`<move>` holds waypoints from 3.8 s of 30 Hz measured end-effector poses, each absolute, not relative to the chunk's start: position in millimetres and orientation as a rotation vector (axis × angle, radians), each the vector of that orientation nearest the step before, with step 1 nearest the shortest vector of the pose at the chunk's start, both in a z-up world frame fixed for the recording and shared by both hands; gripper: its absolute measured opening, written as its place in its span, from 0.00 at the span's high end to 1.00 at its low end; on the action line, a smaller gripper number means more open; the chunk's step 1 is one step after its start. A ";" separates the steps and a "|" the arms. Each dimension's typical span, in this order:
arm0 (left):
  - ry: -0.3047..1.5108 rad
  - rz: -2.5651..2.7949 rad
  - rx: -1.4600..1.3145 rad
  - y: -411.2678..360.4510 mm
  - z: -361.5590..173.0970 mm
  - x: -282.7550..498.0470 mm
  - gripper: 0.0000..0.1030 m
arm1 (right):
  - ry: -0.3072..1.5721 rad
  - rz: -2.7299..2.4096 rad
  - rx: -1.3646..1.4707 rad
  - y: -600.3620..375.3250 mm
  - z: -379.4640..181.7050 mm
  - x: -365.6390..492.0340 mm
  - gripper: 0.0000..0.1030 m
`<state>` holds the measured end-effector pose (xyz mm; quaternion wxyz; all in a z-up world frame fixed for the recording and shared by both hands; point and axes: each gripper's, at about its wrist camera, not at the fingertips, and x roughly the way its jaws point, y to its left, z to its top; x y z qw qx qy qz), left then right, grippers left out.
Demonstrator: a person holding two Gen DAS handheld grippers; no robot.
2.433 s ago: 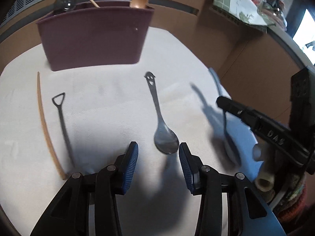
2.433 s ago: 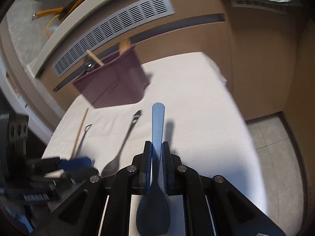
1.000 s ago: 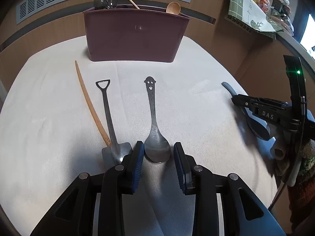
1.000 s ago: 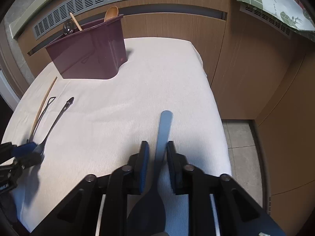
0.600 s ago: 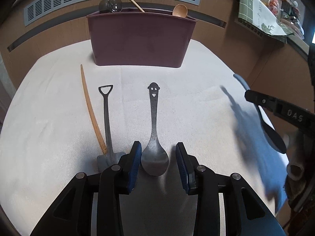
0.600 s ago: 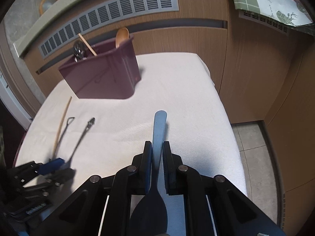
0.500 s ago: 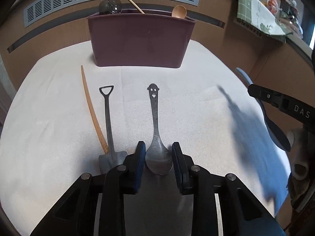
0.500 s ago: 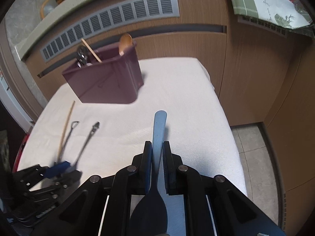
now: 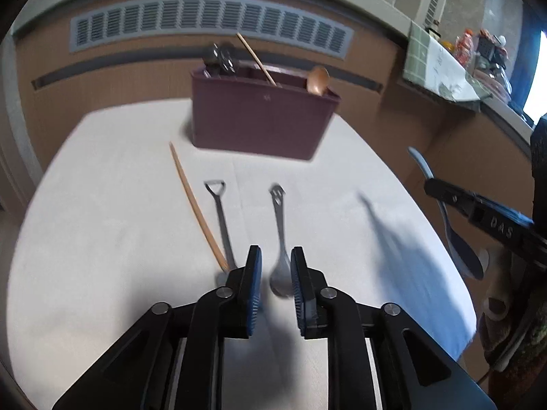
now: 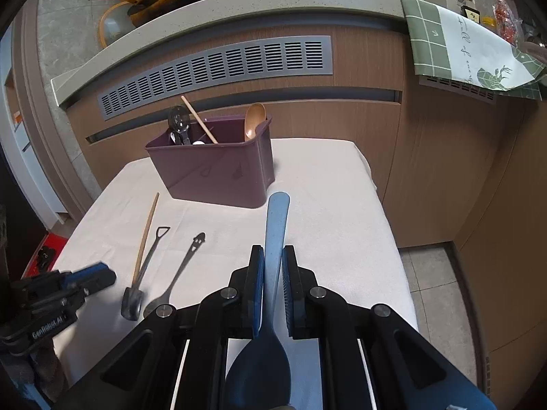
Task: Organize utensils
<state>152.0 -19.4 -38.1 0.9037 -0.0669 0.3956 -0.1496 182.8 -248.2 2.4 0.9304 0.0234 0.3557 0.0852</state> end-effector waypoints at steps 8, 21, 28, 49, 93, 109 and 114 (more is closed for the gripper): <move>0.899 -0.283 -0.059 -54.8 -66.9 159.5 0.69 | 0.785 0.148 0.076 -265.2 -15.7 181.5 0.90; 0.883 -0.271 -0.020 -53.0 -78.1 165.2 0.56 | 0.832 0.158 0.098 -269.3 -36.6 186.9 0.90; 0.889 -0.326 0.036 -68.2 -79.4 164.3 0.32 | 0.848 0.161 0.117 -273.0 -45.0 188.2 0.90; 0.718 -0.217 0.007 -49.4 -40.7 150.0 0.72 | 0.825 0.162 0.115 -274.1 -35.7 175.5 0.90; 0.473 -0.253 -0.162 81.8 110.7 251.0 0.82 | 0.439 0.341 -0.020 -182.3 103.0 267.0 0.90; 0.965 -0.004 -0.272 84.8 -65.5 365.2 0.70 | 0.859 0.313 -0.113 -185.1 -55.7 252.3 0.90; 0.958 0.062 -0.227 69.6 -71.8 383.5 0.67 | 0.876 0.296 -0.119 -193.4 -71.2 249.8 0.90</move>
